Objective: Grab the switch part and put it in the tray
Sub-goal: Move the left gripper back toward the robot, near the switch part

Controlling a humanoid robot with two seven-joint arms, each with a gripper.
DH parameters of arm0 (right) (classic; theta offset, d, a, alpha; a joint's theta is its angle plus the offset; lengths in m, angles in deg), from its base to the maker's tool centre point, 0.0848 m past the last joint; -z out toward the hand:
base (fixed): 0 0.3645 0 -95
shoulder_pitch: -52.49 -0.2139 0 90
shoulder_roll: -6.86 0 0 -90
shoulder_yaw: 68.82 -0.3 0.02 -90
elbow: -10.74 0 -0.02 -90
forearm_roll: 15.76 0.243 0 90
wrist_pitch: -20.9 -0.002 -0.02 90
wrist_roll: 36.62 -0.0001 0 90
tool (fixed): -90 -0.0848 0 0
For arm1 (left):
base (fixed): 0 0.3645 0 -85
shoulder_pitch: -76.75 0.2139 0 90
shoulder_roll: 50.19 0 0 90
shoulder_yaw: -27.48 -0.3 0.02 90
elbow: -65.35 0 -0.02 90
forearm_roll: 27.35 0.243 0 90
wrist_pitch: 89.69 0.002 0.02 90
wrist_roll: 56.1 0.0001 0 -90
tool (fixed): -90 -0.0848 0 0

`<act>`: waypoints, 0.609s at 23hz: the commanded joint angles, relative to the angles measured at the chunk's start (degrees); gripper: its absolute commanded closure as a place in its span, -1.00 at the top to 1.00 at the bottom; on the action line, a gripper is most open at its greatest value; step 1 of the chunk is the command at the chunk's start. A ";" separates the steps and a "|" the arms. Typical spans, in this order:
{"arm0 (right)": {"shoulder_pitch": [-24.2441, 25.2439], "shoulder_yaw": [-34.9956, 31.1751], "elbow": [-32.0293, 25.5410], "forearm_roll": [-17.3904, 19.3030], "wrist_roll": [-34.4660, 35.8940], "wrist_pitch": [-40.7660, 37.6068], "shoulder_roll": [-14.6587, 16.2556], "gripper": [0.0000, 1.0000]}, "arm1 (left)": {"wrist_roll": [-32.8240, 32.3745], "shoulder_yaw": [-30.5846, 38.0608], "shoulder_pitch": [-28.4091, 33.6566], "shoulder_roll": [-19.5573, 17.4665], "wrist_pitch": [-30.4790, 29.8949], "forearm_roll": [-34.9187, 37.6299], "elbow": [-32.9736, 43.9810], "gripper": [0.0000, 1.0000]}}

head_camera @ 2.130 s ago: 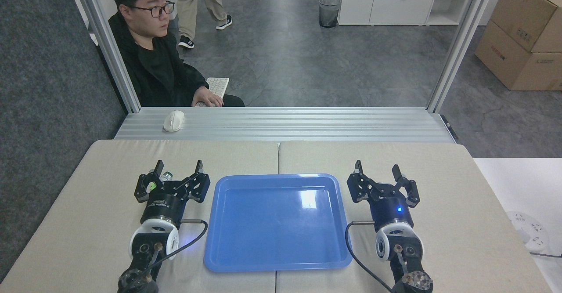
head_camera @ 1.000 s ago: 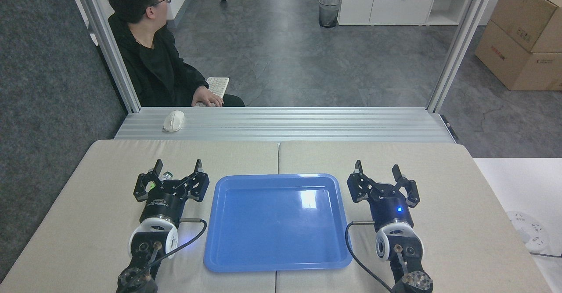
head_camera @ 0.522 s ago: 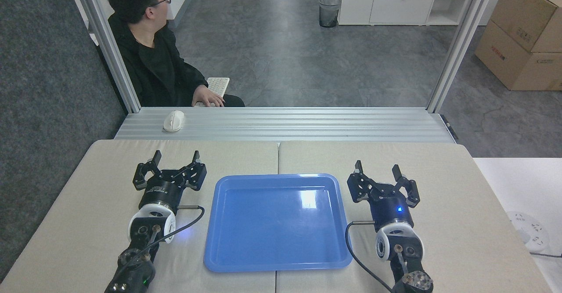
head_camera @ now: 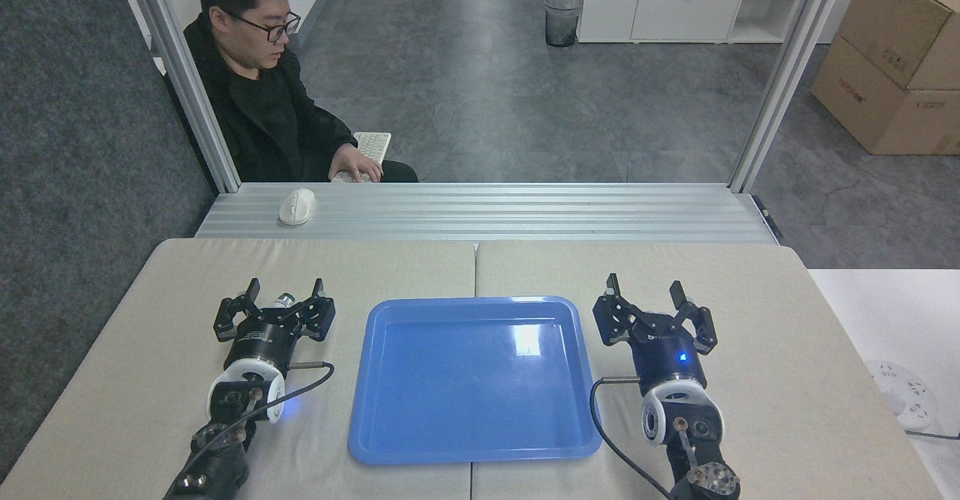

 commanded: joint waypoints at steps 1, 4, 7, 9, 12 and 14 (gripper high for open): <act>0.01 0.01 0.00 0.08 0.08 -0.01 -0.02 1.00 | 0.21 -0.19 -1.69 -1.96 0.00 0.04 -12.48 1.00; 0.01 0.01 0.00 0.08 0.08 -0.01 -0.02 1.00 | 1.00 -0.36 -1.78 -1.96 0.00 0.04 -13.02 1.00; -0.08 0.01 0.00 0.08 0.08 -0.10 -0.02 1.00 | 1.01 -0.45 -3.00 -2.13 0.00 0.13 -15.30 1.00; 0.01 0.01 0.00 0.08 0.08 -0.01 -0.02 1.00 | 1.09 -0.45 -3.62 -2.05 0.00 0.13 -16.53 1.00; 0.01 0.01 0.00 0.08 0.08 -0.10 -0.02 1.00 | 1.27 -0.54 -4.15 -2.13 0.00 0.13 -17.24 1.00; 0.01 0.01 0.00 0.08 0.08 -0.10 -0.02 1.00 | 1.27 -0.54 -4.15 -2.13 0.00 0.22 -17.68 1.00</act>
